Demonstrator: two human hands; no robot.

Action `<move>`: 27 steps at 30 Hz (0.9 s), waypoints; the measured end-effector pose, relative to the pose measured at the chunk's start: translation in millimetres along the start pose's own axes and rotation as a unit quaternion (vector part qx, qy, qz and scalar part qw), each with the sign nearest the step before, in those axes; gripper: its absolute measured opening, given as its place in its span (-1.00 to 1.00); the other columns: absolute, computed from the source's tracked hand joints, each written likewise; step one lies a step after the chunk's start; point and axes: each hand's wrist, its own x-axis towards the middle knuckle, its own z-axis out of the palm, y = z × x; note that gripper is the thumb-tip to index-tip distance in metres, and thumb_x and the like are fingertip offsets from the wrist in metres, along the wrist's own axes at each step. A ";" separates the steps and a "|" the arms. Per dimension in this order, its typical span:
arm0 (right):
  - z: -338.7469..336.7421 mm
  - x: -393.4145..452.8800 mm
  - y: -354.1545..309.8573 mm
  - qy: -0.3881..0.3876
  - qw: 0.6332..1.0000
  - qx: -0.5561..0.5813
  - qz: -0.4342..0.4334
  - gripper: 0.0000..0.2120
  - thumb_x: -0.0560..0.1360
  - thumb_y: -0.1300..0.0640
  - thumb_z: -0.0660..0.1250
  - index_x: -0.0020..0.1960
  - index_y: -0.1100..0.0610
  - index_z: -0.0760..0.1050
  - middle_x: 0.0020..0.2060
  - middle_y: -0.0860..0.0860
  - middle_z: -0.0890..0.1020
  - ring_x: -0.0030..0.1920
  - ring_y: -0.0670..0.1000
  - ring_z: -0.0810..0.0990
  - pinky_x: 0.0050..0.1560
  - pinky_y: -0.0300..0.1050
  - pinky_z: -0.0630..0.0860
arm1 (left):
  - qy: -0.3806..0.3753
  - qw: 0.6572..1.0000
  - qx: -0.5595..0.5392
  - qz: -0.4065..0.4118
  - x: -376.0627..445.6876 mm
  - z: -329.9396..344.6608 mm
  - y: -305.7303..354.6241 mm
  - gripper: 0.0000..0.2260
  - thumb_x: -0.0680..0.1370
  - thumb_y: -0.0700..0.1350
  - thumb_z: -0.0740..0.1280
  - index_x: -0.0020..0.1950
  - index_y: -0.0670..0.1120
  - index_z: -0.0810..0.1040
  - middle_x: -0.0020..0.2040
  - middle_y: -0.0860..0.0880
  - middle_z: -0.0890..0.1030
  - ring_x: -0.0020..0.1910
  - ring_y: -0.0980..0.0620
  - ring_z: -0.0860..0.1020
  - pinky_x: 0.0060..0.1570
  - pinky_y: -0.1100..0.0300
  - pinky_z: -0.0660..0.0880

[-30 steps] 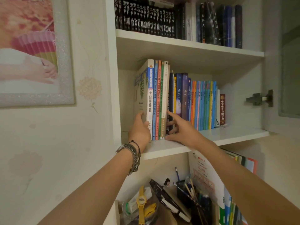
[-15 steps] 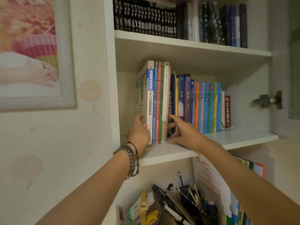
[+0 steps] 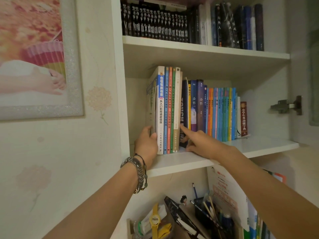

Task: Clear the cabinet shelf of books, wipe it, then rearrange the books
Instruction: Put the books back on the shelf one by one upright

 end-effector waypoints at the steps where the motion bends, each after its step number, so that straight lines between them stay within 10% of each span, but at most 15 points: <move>1: 0.3 1.8 1.1 -0.001 1.000 -0.012 -0.003 -0.14 0.56 0.25 0.30 0.57 -0.06 -0.24 0.35 0.07 0.47 0.20 0.01 0.54 0.29 -0.04 0.46 | 0.000 1.000 -0.001 0.000 -0.1 0.3 0.3 -0.65 0.66 -0.14 0.11 0.46 0.03 0.28 0.12 -0.06 0.60 -0.01 0.02 0.59 -0.06 0.13 0.55; 6: 9.8 8.5 -0.8 0.053 0.992 0.117 -0.016 -0.37 0.57 0.23 0.28 0.53 -0.06 0.10 0.27 0.04 0.52 0.01 -0.15 0.55 0.10 -0.26 0.51 | 0.002 1.000 -0.025 -0.016 2.2 0.9 4.9 -0.67 0.66 -0.13 0.12 0.43 0.04 0.31 0.08 -0.04 0.60 -0.07 0.06 0.57 -0.23 0.26 0.51; 11: 10.4 16.4 -30.5 0.188 0.914 0.359 -0.019 -0.31 0.50 0.02 0.39 0.49 -0.05 0.09 0.09 -0.24 0.49 0.06 -0.28 0.52 0.07 -0.26 0.53 | 0.007 0.998 -0.056 -0.027 1.7 2.2 2.2 -0.67 0.66 -0.16 0.12 0.42 0.03 0.33 0.15 -0.10 0.59 0.04 -0.02 0.60 0.09 0.02 0.56; 18: 32.0 34.3 -51.2 0.300 0.915 0.269 0.006 0.08 0.35 -0.04 0.52 0.52 -0.18 -0.24 0.41 0.00 0.24 0.34 -0.01 0.37 0.29 0.13 0.46 | 0.016 0.996 -0.084 -0.029 -0.2 3.5 1.7 -0.66 0.65 -0.18 0.12 0.42 0.03 0.35 0.23 -0.10 0.55 0.14 -0.08 0.57 0.17 -0.05 0.53; 27: 34.8 46.9 -75.3 0.352 0.910 0.195 0.098 0.01 0.43 0.01 0.45 0.52 -0.16 -0.28 0.30 0.13 0.27 0.19 0.14 0.47 0.10 0.15 0.55 | 0.023 0.998 -0.054 -0.004 -1.8 3.8 0.7 -0.65 0.65 -0.20 0.12 0.43 -0.01 0.35 0.24 -0.06 0.54 0.14 -0.02 0.52 0.23 0.11 0.45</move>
